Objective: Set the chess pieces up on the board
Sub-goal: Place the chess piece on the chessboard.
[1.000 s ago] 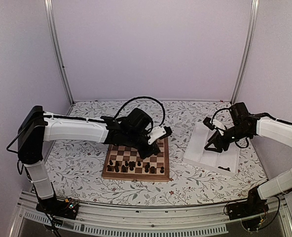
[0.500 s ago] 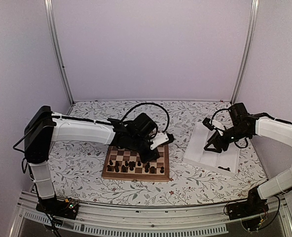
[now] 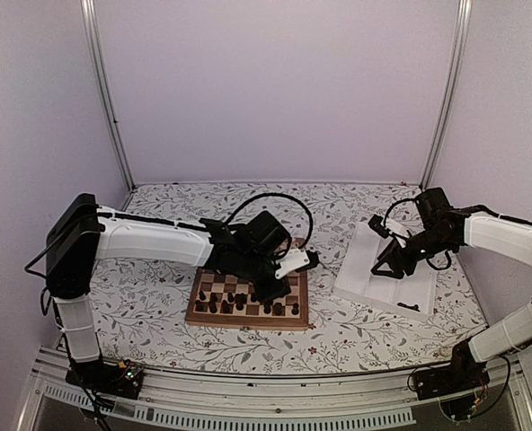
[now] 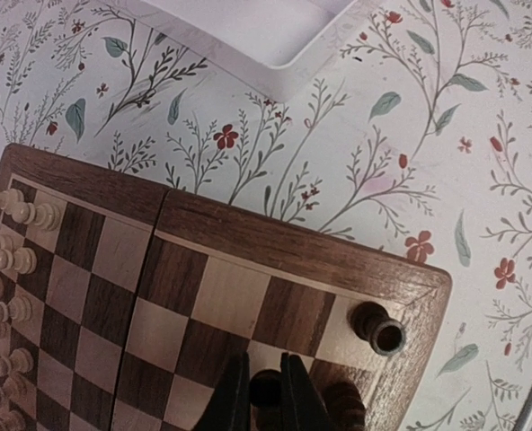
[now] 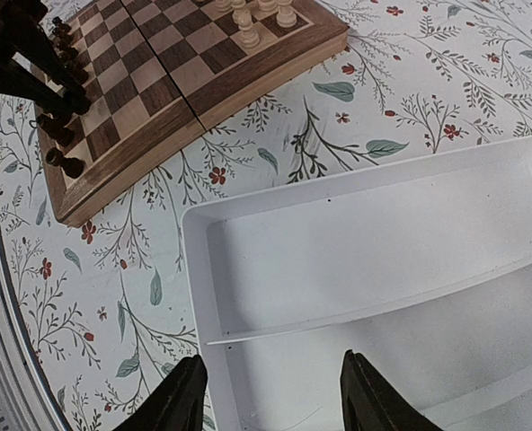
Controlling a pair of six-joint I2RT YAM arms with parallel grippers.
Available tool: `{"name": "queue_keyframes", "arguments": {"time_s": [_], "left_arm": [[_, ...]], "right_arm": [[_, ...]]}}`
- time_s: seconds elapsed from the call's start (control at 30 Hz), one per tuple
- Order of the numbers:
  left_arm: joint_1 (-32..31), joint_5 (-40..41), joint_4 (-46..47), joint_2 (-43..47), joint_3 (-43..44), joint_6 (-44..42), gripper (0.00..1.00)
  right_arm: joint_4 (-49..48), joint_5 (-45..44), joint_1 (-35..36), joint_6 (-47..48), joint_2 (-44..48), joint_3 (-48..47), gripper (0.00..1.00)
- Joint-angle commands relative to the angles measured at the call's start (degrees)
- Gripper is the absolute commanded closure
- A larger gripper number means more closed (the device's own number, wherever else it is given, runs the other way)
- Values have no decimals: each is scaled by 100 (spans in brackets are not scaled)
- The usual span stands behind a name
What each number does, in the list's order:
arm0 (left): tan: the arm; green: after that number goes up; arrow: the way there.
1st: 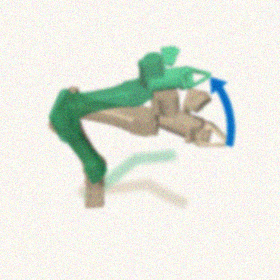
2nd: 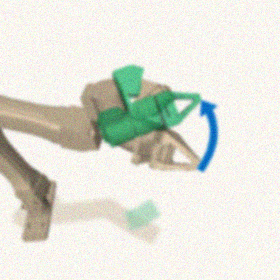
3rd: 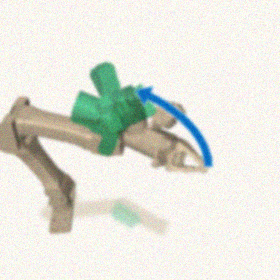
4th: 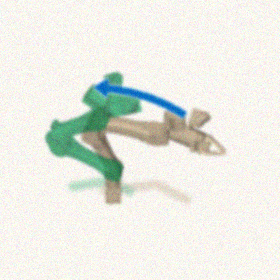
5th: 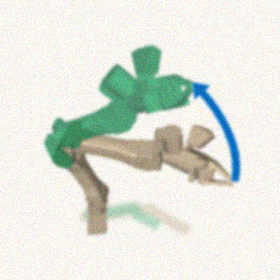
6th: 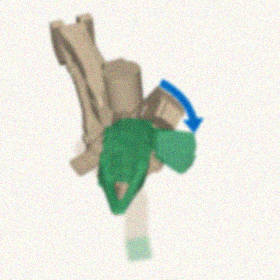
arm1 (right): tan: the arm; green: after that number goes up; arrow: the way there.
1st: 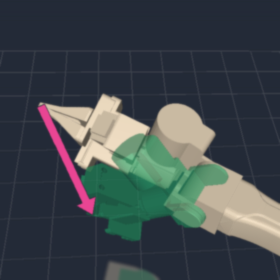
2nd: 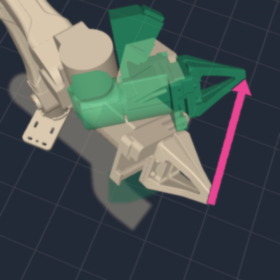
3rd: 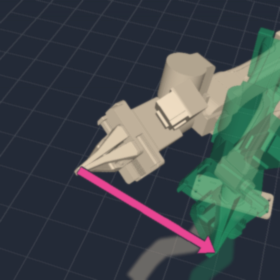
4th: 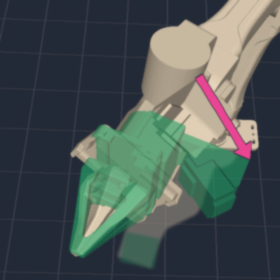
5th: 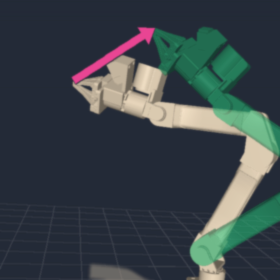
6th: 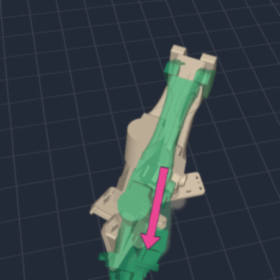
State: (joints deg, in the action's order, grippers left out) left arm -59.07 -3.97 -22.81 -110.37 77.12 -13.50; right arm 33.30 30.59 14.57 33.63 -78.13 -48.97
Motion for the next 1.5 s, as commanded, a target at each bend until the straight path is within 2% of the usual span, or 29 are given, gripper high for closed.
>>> {"name": "queue_keyframes", "arguments": {"time_s": [0.0,0.33,0.57,0.93,1.07,1.17,1.3,1.37,1.47], "left_arm": [[-105,18,-134,-194,131,-52,88],[-126,19,-192,-276,136,-57,87],[-139,89,-189,-292,146,-28,81],[-164,175,-189,-234,154,-3,78],[-158,297,-259,-22,232,-35,75],[-149,379,-345,236,342,-77,69],[-149,293,-352,613,432,-132,64],[-153,197,-347,790,511,-101,63],[-158,142,-188,1031,530,-17,62]], "right_arm": [[-47,83,-16,-18,-95,63,47],[-41,94,-18,-14,-130,63,46],[-34,112,-18,-6,-165,63,46],[20,165,-16,-9,-179,18,45],[167,-46,-36,20,-2,-226,45],[316,-351,-247,101,135,-548,45],[263,-593,-983,-49,352,-951,46],[315,-573,-1372,-33,482,-1026,35],[656,-721,-1796,329,660,-1019,3]]}}
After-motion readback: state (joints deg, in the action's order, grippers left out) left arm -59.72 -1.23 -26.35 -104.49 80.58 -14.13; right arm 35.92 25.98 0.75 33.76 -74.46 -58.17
